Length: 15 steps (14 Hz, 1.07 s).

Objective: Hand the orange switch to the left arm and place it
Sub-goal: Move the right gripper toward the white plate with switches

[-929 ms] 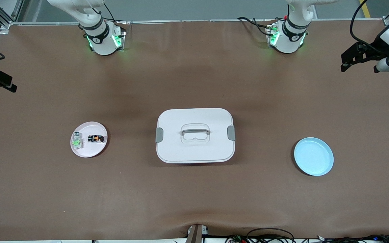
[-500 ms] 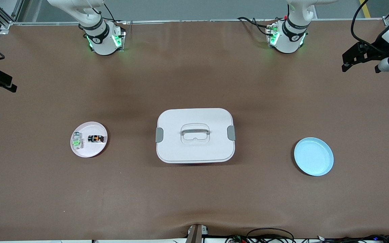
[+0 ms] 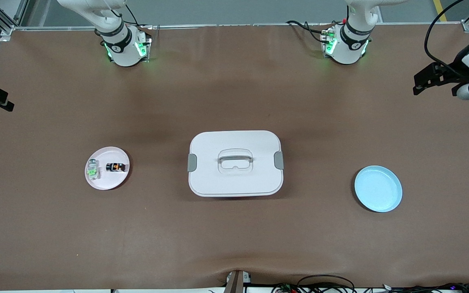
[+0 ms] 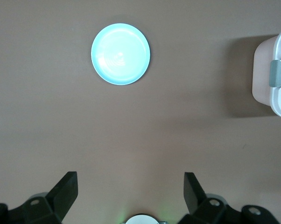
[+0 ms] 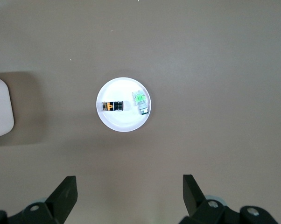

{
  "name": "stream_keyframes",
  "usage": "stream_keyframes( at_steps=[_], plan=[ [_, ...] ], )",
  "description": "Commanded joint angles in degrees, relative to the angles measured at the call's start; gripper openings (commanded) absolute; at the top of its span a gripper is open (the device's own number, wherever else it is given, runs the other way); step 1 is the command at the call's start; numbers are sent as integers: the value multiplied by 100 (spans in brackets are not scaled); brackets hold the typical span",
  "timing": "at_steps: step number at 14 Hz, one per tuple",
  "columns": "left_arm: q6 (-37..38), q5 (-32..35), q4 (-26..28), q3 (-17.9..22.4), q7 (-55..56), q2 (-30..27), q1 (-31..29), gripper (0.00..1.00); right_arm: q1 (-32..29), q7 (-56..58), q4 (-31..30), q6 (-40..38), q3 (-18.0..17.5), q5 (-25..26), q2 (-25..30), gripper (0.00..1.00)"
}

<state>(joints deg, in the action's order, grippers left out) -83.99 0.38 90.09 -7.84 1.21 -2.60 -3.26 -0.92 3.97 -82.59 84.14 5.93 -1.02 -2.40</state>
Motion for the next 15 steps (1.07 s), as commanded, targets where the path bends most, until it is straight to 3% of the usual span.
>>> stream_keyframes(
  at_steps=[1,5,8,15],
  plan=[
    [58,-2,-106,-42,72,84,-7,100,-48,-36,-37,-3,-39,-12,38,100],
    [58,6,-115,-43,46,155,-7,100,4,-115,-378,223,-65,-13,47,100],
    [58,6,-71,-60,64,120,1,100,22,-177,-1458,1207,-74,-188,161,100],
    [58,6,35,-69,64,76,-25,100,223,-168,-3042,2957,-74,-637,100,100]
  ],
)
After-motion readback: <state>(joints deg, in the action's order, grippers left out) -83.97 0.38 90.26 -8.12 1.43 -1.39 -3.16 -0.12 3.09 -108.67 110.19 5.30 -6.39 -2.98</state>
